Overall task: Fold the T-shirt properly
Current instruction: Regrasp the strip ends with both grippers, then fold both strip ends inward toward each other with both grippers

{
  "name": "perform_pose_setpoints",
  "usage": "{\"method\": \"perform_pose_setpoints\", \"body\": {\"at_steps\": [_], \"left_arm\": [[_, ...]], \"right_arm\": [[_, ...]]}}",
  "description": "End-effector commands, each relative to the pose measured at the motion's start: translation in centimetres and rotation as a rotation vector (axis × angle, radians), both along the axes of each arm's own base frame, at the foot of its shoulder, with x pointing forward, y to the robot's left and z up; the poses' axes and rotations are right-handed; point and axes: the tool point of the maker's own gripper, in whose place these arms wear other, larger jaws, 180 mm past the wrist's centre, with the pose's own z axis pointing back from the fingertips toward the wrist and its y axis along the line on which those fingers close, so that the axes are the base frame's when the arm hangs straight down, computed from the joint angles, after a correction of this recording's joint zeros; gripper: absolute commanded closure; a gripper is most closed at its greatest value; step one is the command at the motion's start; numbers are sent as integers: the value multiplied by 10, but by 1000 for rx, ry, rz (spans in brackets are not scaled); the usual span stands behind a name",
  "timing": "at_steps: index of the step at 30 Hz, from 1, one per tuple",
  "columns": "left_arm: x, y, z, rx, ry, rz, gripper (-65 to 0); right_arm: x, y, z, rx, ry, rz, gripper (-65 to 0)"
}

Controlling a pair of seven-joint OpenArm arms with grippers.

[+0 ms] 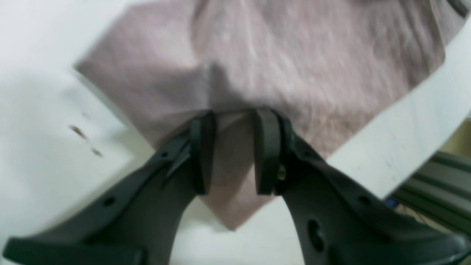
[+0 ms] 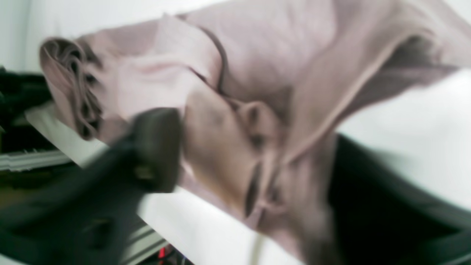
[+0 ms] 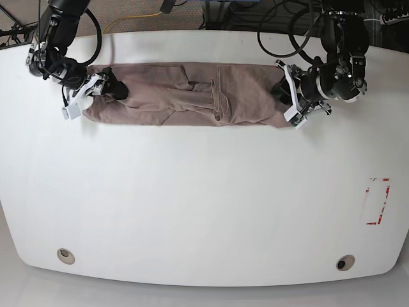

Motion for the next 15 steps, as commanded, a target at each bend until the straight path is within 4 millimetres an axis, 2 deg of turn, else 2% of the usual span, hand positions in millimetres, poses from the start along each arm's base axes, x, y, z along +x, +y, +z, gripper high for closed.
{"method": "perform_pose_setpoints", "body": {"at_steps": [1,5,6,9,12,15], "left_arm": [[13,-1,13,-18,-54,0,-161],[15,-10,13,-45,-53,6,-161],[18,-12,12,-54,-49,10,-161],[22,-14,5,-69,-23,22,-162],[26,-12,-5,-81,9,37,-162],[33,-21,-9,-114,25,47,-162]], "right_arm": [[11,0,8,-11,-28,13,-268],[12,-2,10,-16,-37,7,-24],[14,-4,12,-20,-40,6,0],[17,-5,18,-23,-60,8,0],[22,-2,37,-68,-122,36,0],[22,2,50,-103,-151,67,0]]}}
